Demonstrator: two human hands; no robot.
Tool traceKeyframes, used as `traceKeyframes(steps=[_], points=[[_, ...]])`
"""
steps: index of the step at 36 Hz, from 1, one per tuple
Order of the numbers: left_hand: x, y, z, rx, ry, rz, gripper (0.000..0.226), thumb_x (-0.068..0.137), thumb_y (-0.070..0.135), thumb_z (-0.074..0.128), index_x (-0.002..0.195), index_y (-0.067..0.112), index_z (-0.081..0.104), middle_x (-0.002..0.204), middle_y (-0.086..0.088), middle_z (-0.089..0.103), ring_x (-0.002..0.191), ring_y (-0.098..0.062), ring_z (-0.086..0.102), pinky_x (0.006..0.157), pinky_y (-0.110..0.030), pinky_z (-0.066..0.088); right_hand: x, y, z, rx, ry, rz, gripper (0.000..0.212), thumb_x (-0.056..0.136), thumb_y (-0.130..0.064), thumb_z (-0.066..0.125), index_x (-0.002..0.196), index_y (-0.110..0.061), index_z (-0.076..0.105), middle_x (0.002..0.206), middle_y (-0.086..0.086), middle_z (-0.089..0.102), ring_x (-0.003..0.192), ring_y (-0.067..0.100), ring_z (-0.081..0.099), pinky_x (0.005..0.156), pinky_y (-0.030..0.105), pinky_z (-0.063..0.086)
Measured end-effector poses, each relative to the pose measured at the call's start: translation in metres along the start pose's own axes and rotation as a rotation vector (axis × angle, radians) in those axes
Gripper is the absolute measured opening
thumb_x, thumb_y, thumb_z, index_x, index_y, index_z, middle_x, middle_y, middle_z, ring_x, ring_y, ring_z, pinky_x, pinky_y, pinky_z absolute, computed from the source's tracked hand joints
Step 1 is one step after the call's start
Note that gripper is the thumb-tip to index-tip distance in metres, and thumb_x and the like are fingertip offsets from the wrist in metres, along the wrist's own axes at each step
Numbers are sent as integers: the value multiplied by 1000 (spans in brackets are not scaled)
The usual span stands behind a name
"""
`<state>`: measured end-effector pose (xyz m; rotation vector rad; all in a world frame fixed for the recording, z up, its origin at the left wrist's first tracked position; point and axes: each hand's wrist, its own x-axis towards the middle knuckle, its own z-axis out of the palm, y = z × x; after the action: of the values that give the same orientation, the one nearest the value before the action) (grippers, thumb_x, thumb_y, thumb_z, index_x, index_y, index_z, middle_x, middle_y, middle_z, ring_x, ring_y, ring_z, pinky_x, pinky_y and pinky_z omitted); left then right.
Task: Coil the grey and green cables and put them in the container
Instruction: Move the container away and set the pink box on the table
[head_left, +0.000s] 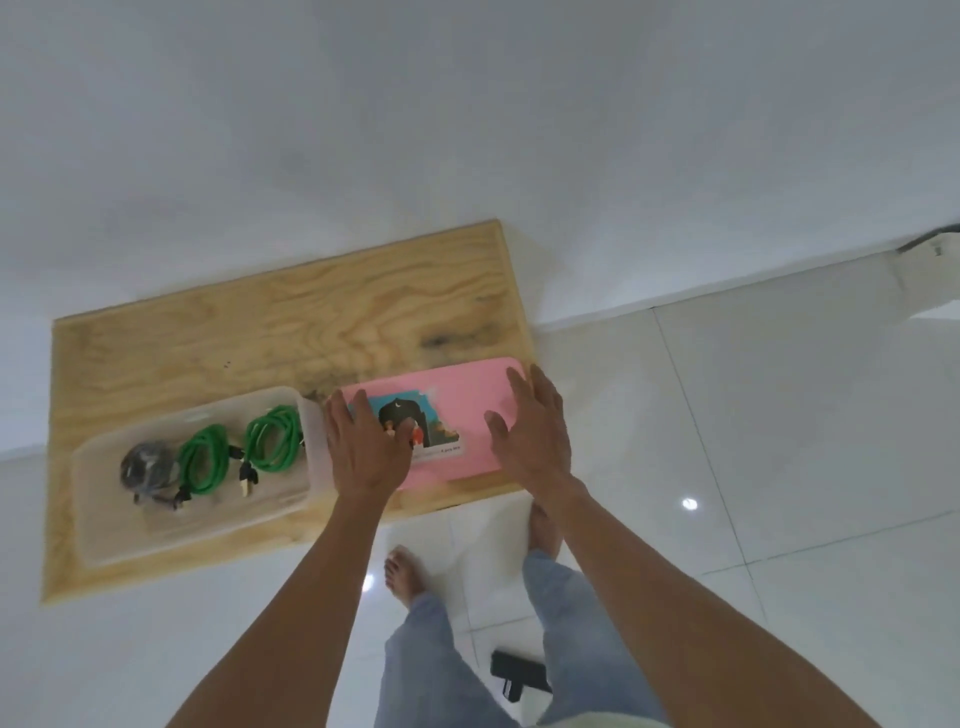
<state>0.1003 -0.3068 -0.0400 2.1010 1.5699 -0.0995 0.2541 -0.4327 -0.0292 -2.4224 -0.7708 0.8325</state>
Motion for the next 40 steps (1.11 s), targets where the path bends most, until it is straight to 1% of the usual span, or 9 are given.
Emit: traceKeyframes(steps=[4,8,13,15,23,28,32,36,40], points=[[1,-9,17,43,42,-9,84,88,43,69,150,3,29,158,-27,20,148,-42,15,120,-52,17,12,11,15,-62,-60,-34,74,95,-47,53,156,-27,15,166,1,5,152,25,3,119,52,22],[5,-4,28,54,106,1,85,88,51,66,151,9,29,159,-24,21,147,-41,19,118,-55,21,23,24,24,-92,-16,-37,78,94,-53,51,156,-30,10,166,2,1,152,27,1,117,56,18],[9,10,39,-13,171,-69,90,82,67,63,150,20,27,160,-25,16,148,-43,11,119,-57,16,41,35,20,-6,57,-25,72,98,-51,47,156,-28,13,166,5,7,152,26,8,118,50,26],[10,12,44,-33,181,-69,91,81,71,60,150,24,25,157,-24,20,147,-43,14,118,-59,19,46,38,19,0,72,-33,70,98,-51,44,156,-27,14,166,6,8,151,27,12,117,49,28],[4,20,43,-100,202,-93,94,77,68,66,148,20,29,154,-22,27,142,-43,23,114,-57,25,43,36,15,-5,83,-31,68,99,-50,43,156,-23,18,165,7,10,149,30,20,111,52,33],[-1,36,25,-129,197,-66,98,73,64,73,148,16,31,149,-20,30,135,-44,31,108,-57,32,32,27,-3,-3,129,0,68,98,-44,50,155,-21,23,165,8,13,148,31,20,111,50,36],[-10,49,-3,-201,219,-41,100,71,62,77,148,16,32,154,-22,26,141,-41,27,114,-54,27,16,10,-27,36,192,-1,67,96,-41,55,154,-20,26,164,8,16,148,31,21,110,49,38],[-21,50,-43,-276,278,-11,95,66,59,82,139,14,41,143,-17,38,131,-37,38,111,-47,33,-3,-22,-47,50,249,-20,66,95,-39,56,152,-19,30,163,6,19,145,28,23,107,47,41],[-32,35,-89,-253,330,-4,96,69,60,79,144,14,40,154,-18,31,140,-35,29,114,-46,24,-21,-63,-48,62,276,-31,66,93,-44,56,151,-22,32,163,2,18,144,28,24,103,51,45]])
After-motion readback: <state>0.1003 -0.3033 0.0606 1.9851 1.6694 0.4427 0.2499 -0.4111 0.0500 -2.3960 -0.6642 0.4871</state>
